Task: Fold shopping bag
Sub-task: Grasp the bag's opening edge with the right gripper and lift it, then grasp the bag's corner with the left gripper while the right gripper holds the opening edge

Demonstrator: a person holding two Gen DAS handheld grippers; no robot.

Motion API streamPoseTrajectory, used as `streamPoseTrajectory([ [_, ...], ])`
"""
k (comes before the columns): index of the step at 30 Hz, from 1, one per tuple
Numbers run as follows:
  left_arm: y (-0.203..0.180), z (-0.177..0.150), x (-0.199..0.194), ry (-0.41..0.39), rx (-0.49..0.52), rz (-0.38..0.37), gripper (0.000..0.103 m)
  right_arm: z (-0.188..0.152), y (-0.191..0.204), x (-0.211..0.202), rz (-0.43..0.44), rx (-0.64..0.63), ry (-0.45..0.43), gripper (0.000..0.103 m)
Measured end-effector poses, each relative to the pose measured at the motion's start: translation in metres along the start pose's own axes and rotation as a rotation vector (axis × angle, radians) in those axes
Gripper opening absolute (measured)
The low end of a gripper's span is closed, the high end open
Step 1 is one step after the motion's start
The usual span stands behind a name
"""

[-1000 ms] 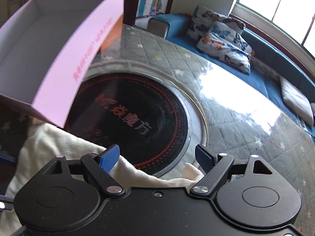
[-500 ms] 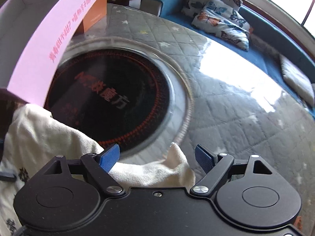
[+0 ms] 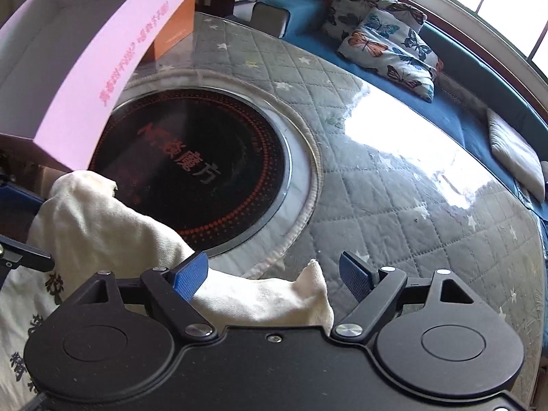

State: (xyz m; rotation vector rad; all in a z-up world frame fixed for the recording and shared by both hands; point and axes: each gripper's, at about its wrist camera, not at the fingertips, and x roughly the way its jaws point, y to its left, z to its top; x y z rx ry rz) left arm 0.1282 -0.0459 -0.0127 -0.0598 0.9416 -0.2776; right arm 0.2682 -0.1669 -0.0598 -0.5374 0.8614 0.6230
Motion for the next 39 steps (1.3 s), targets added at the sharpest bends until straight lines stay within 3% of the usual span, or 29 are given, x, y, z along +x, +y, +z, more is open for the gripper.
streamPoseTrajectory([
  [3, -0.001, -0.001, -0.004, -0.026, 0.001, 0.010, 0.049, 0.000, -0.005, 0.003, -0.009, 0.019, -0.006, 0.086],
  [5, -0.005, -0.001, -0.003, -0.057, 0.033, 0.031, 0.035, 0.001, -0.007, 0.004, -0.014, 0.034, -0.019, 0.086],
  [7, -0.011, -0.004, -0.008, -0.101, 0.095, 0.049, 0.028, 0.003, -0.010, 0.004, -0.014, 0.057, -0.040, 0.086],
  [12, -0.029, -0.015, -0.017, -0.191, 0.270, 0.055, 0.019, 0.012, -0.016, 0.009, 0.011, 0.101, -0.049, 0.086],
  [16, -0.035, -0.023, -0.024, -0.232, 0.378, 0.028, 0.017, 0.014, -0.019, 0.006, 0.099, 0.115, -0.032, 0.086],
  [19, -0.036, -0.031, -0.030, -0.257, 0.441, -0.018, 0.017, 0.010, -0.017, -0.007, 0.154, 0.054, -0.010, 0.086],
  [24, -0.040, -0.039, -0.032, -0.255, 0.488, -0.115, 0.027, -0.003, -0.005, -0.028, 0.180, -0.040, 0.009, 0.086],
  [26, -0.039, -0.038, -0.032, -0.248, 0.472, -0.160, 0.041, -0.008, 0.001, -0.035, 0.177, -0.059, 0.002, 0.086],
  [28, -0.035, -0.032, -0.032, -0.231, 0.405, -0.238, 0.049, -0.016, 0.007, -0.040, 0.179, -0.070, -0.001, 0.086],
  [30, -0.030, -0.026, -0.034, -0.233, 0.354, -0.273, 0.052, -0.021, 0.010, -0.044, 0.175, -0.080, -0.009, 0.086],
  [34, -0.019, -0.011, -0.039, -0.245, 0.237, -0.332, 0.067, -0.030, 0.018, -0.050, 0.170, -0.088, -0.030, 0.086],
  [39, -0.026, -0.001, -0.033, -0.179, 0.242, -0.337, 0.068, -0.043, 0.027, -0.059, 0.142, -0.112, -0.068, 0.086],
])
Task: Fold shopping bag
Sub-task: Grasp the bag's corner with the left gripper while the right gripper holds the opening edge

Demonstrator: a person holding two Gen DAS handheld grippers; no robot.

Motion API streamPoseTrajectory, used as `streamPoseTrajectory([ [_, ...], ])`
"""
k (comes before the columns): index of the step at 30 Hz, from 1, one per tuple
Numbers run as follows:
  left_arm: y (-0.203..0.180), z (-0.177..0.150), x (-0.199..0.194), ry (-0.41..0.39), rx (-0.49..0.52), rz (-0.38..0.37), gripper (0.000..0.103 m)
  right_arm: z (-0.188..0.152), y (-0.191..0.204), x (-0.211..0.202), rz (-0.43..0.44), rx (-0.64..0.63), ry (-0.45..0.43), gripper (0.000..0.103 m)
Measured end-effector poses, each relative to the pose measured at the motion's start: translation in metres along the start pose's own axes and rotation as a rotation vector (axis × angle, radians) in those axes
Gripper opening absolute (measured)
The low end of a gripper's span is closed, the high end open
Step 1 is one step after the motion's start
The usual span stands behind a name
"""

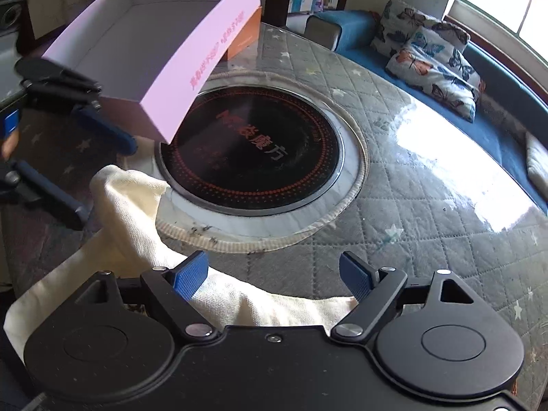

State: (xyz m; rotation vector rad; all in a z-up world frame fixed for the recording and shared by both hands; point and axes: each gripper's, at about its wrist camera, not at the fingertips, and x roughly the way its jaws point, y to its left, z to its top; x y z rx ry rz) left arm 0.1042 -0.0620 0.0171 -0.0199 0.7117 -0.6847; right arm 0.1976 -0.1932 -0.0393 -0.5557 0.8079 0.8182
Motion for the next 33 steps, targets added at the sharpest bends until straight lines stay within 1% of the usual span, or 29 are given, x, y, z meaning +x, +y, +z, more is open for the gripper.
streamPoseTrajectory([
  [2, 0.001, 0.001, 0.007, 0.030, -0.011, -0.004, 0.068, -0.006, 0.004, -0.003, -0.005, -0.005, -0.010, 0.086],
  [4, 0.001, -0.001, 0.012, 0.051, -0.046, -0.033, 0.068, -0.012, 0.007, -0.005, -0.010, -0.001, -0.019, 0.086],
  [6, 0.000, -0.004, 0.018, 0.073, -0.065, -0.055, 0.064, -0.019, 0.010, -0.008, -0.014, -0.001, -0.030, 0.086],
  [7, -0.002, -0.005, 0.022, 0.093, -0.065, -0.060, 0.056, -0.023, 0.012, -0.009, -0.017, -0.002, -0.037, 0.086],
  [8, -0.003, -0.007, 0.023, 0.100, -0.065, -0.072, 0.042, -0.025, 0.013, -0.011, -0.016, -0.002, -0.040, 0.086],
  [10, -0.010, -0.011, 0.027, 0.122, -0.051, -0.095, 0.040, -0.027, 0.010, -0.018, -0.005, 0.009, -0.047, 0.086],
  [11, -0.012, -0.012, 0.028, 0.119, -0.037, -0.089, 0.039, -0.028, 0.008, -0.021, 0.001, 0.016, -0.052, 0.086],
  [13, -0.022, -0.015, 0.026, 0.102, 0.034, -0.054, 0.038, -0.027, -0.001, -0.029, 0.019, 0.053, -0.069, 0.086],
  [14, -0.024, -0.016, 0.025, 0.097, 0.046, -0.048, 0.037, -0.027, -0.006, -0.033, 0.028, 0.074, -0.079, 0.086],
  [18, -0.039, -0.021, 0.019, 0.059, 0.175, -0.001, 0.036, -0.028, -0.027, -0.036, -0.041, 0.108, -0.075, 0.086],
  [20, -0.043, -0.023, 0.018, 0.051, 0.205, -0.002, 0.036, -0.030, -0.038, -0.032, -0.060, 0.133, -0.061, 0.086],
  [22, -0.046, -0.026, 0.018, 0.043, 0.240, 0.006, 0.036, -0.032, -0.047, -0.027, -0.071, 0.158, -0.051, 0.086],
  [24, -0.049, -0.027, 0.017, 0.029, 0.271, 0.016, 0.036, -0.033, -0.056, -0.018, -0.047, 0.185, -0.039, 0.086],
  [26, -0.052, -0.027, 0.015, 0.012, 0.302, 0.034, 0.035, -0.035, -0.062, -0.011, -0.013, 0.215, -0.031, 0.078],
  [27, -0.053, -0.027, 0.014, 0.003, 0.318, 0.044, 0.035, -0.037, -0.065, -0.009, 0.005, 0.234, -0.029, 0.063],
  [28, -0.055, -0.026, 0.014, -0.002, 0.335, 0.063, 0.035, -0.038, -0.067, -0.006, 0.022, 0.253, -0.026, 0.053],
  [29, -0.056, -0.026, 0.013, -0.008, 0.344, 0.073, 0.035, -0.038, -0.069, -0.003, 0.013, 0.264, -0.021, 0.048],
  [30, -0.057, -0.025, 0.013, -0.019, 0.360, 0.092, 0.035, -0.039, -0.070, -0.002, 0.003, 0.277, -0.021, 0.040],
  [31, -0.057, -0.024, 0.014, -0.024, 0.368, 0.118, 0.035, -0.040, -0.072, -0.002, 0.000, 0.293, -0.024, 0.027],
  [32, -0.057, -0.022, 0.015, -0.032, 0.375, 0.142, 0.035, -0.040, -0.075, -0.003, -0.008, 0.320, -0.030, 0.024],
  [33, -0.056, -0.021, 0.015, -0.044, 0.379, 0.166, 0.035, -0.041, -0.079, -0.004, -0.017, 0.354, -0.037, 0.019],
])
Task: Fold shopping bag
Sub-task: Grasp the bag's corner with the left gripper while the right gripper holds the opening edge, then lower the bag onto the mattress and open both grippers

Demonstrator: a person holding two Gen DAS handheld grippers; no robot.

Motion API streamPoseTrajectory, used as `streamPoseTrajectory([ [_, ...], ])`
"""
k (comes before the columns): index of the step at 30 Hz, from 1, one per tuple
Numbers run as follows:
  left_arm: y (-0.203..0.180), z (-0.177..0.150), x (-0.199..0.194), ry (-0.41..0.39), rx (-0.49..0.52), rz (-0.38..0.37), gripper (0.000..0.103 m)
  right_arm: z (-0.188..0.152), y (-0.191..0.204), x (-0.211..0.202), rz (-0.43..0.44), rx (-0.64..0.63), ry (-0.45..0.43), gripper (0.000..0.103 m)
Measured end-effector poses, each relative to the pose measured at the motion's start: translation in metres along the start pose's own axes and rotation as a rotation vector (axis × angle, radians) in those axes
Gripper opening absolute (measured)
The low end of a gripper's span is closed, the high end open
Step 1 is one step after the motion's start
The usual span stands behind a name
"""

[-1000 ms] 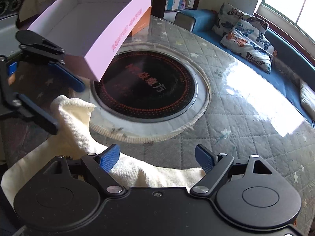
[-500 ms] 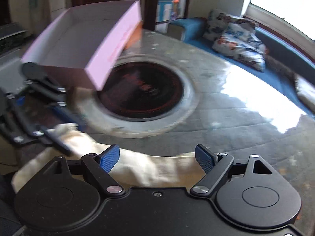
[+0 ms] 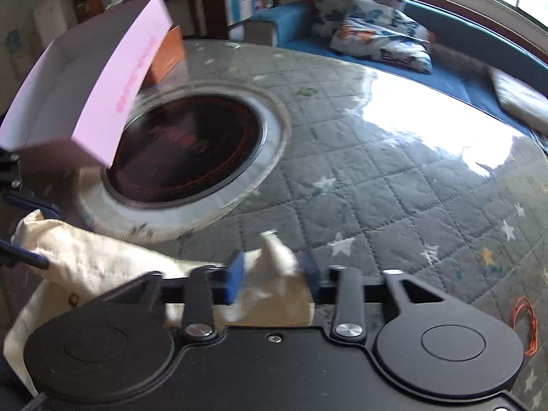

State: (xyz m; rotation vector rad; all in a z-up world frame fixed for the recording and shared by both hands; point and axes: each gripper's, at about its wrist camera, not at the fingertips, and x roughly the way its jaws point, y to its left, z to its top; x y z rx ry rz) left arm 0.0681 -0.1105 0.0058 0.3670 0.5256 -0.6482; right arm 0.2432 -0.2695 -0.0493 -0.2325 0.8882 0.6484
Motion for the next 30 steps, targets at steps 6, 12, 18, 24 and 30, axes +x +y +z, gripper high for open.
streamPoseTrajectory([
  [6, 0.011, 0.006, 0.009, -0.003, -0.013, 0.114, 0.034, -0.002, -0.007, -0.005, -0.022, 0.074, -0.048, 0.016],
  [12, 0.007, 0.006, 0.037, 0.035, 0.088, 0.302, 0.033, -0.002, -0.009, -0.008, -0.080, 0.119, -0.126, 0.014],
  [18, 0.006, -0.001, 0.072, 0.098, 0.109, 0.378, 0.032, 0.000, 0.008, -0.004, -0.174, 0.031, -0.136, 0.029],
  [24, 0.011, -0.007, 0.089, 0.148, 0.095, 0.383, 0.036, -0.001, 0.043, 0.021, -0.041, -0.070, -0.074, 0.029],
  [30, 0.013, -0.008, 0.080, 0.137, 0.066, 0.405, 0.040, 0.000, 0.066, 0.055, -0.043, -0.111, -0.042, 0.028],
])
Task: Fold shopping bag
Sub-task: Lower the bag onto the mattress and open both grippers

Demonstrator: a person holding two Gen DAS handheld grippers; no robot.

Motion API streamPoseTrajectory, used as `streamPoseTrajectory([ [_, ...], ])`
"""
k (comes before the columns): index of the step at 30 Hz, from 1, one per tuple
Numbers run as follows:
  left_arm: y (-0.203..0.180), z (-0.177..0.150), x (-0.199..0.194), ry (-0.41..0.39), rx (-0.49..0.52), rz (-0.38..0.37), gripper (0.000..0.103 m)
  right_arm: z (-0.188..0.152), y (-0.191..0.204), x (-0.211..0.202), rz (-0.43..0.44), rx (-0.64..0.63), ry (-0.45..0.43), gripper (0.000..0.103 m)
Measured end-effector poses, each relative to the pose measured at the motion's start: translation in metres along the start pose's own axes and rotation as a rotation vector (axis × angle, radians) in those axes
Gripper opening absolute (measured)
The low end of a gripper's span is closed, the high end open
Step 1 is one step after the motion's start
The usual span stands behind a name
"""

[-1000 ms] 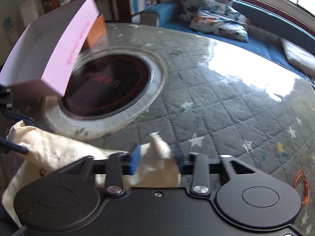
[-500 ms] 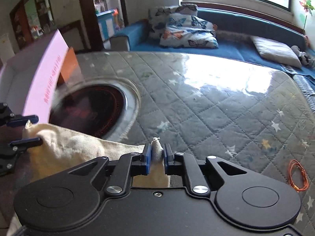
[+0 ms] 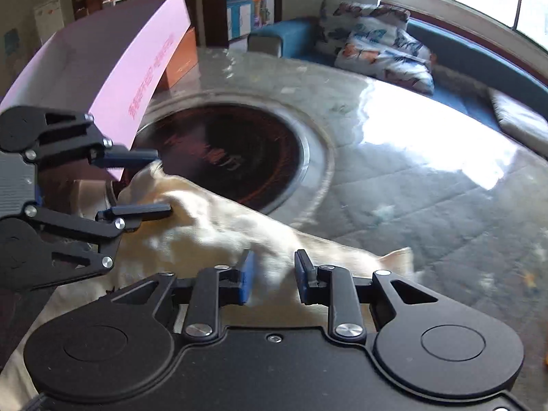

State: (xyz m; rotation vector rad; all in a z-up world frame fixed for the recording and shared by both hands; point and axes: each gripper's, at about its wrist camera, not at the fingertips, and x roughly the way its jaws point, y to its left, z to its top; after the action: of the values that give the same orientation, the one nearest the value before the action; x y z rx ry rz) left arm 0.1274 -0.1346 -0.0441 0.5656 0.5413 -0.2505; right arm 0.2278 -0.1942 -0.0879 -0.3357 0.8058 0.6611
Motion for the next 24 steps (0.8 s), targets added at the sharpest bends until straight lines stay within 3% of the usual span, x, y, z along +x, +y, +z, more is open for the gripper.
streamPoseTrajectory([
  [3, 0.003, 0.002, -0.020, -0.044, -0.019, 0.023, 0.040, -0.003, 0.004, 0.000, -0.016, -0.005, -0.004, 0.028],
  [6, 0.005, 0.008, -0.034, -0.075, -0.052, -0.027, 0.039, -0.004, 0.008, -0.002, -0.011, 0.003, -0.005, 0.028],
  [8, 0.002, 0.012, -0.031, -0.050, -0.074, -0.090, 0.036, -0.003, 0.012, -0.002, 0.009, -0.005, -0.011, 0.028],
  [11, 0.001, 0.009, -0.017, -0.019, -0.132, -0.133, 0.024, -0.002, 0.018, 0.000, 0.020, -0.018, -0.024, 0.028],
  [14, 0.009, 0.004, 0.000, 0.010, -0.232, -0.172, 0.019, -0.002, 0.019, 0.002, 0.024, -0.023, -0.030, 0.028],
  [16, 0.009, 0.000, 0.011, 0.043, -0.246, -0.178, 0.019, -0.002, 0.016, 0.002, 0.026, -0.019, -0.025, 0.027],
  [18, 0.006, -0.006, 0.021, 0.094, -0.205, -0.137, 0.017, -0.002, 0.014, 0.000, 0.010, -0.024, -0.018, 0.027],
  [24, 0.018, -0.013, 0.017, 0.098, -0.227, -0.159, 0.017, -0.004, -0.007, -0.003, -0.026, 0.049, 0.006, 0.024],
])
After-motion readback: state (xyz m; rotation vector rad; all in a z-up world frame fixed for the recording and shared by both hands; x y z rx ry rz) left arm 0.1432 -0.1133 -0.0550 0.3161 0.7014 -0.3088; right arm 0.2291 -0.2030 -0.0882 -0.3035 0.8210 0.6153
